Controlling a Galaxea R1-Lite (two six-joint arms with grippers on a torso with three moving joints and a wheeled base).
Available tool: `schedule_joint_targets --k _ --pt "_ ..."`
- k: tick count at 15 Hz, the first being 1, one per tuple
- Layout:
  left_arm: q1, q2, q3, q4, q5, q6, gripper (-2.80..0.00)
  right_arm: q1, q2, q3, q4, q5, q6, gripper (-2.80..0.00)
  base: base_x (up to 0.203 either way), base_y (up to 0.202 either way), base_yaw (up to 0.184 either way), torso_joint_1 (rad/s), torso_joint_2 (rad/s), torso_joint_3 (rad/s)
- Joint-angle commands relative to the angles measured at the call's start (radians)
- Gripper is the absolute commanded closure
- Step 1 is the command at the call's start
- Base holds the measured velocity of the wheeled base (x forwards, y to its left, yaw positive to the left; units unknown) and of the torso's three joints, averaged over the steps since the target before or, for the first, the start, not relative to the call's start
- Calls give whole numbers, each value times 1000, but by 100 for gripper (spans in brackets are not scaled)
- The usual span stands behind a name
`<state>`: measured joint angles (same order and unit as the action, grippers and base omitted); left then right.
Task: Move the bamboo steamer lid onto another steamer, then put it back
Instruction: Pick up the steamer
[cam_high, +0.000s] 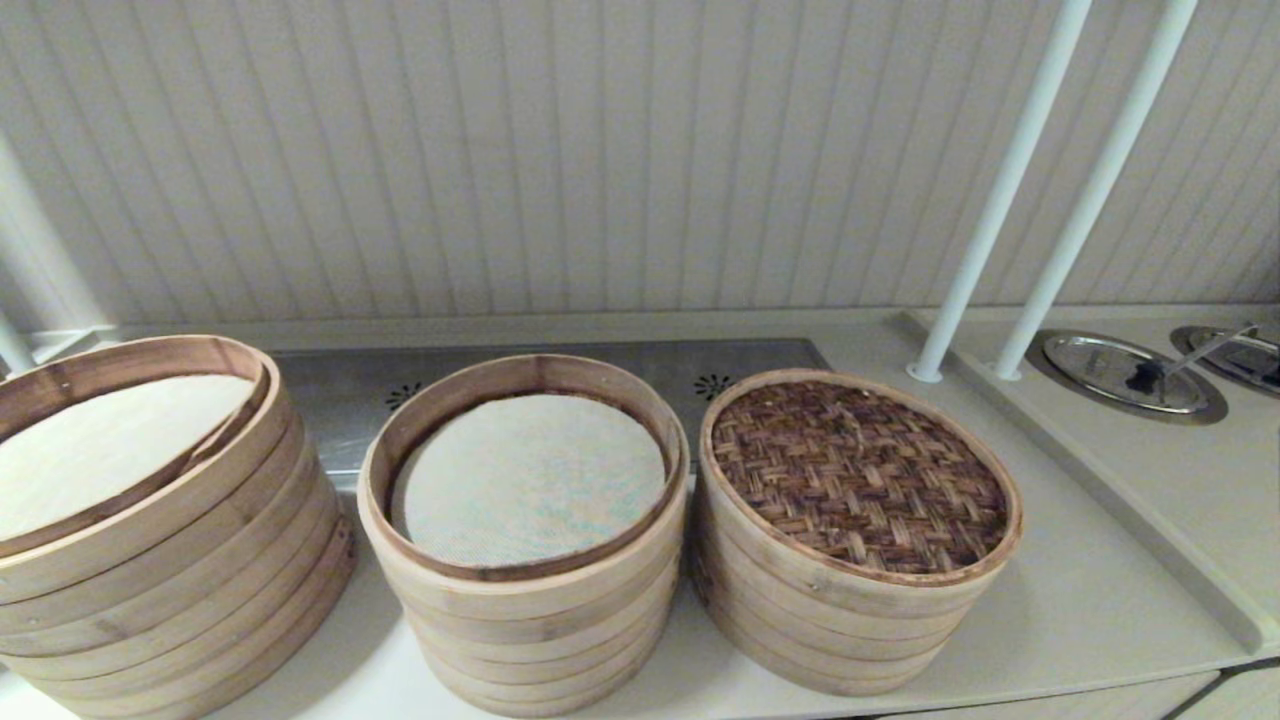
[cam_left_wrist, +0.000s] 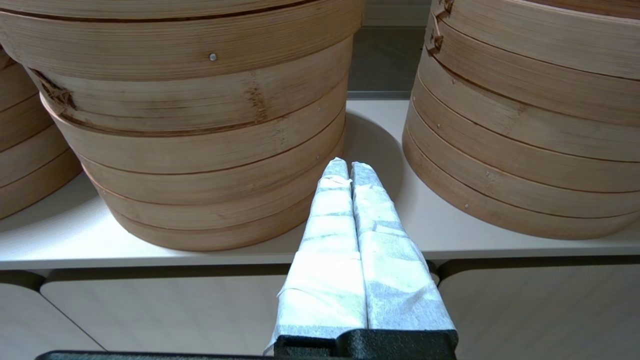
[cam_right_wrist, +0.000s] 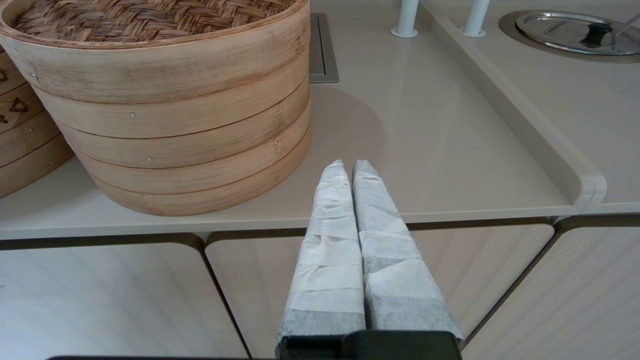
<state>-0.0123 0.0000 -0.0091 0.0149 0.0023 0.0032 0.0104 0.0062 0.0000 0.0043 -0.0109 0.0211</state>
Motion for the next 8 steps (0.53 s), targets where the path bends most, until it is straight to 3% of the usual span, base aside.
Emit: schedule_joint_targets --k 1,8 --pt "0 2 0 0 1 0 0 -1 1 3 0 0 0 0 0 0 0 0 0 0" --pt "0 2 1 -12 2 -2 0 1 0 -11 -6 -5 -18 0 0 0 0 0 0 0"
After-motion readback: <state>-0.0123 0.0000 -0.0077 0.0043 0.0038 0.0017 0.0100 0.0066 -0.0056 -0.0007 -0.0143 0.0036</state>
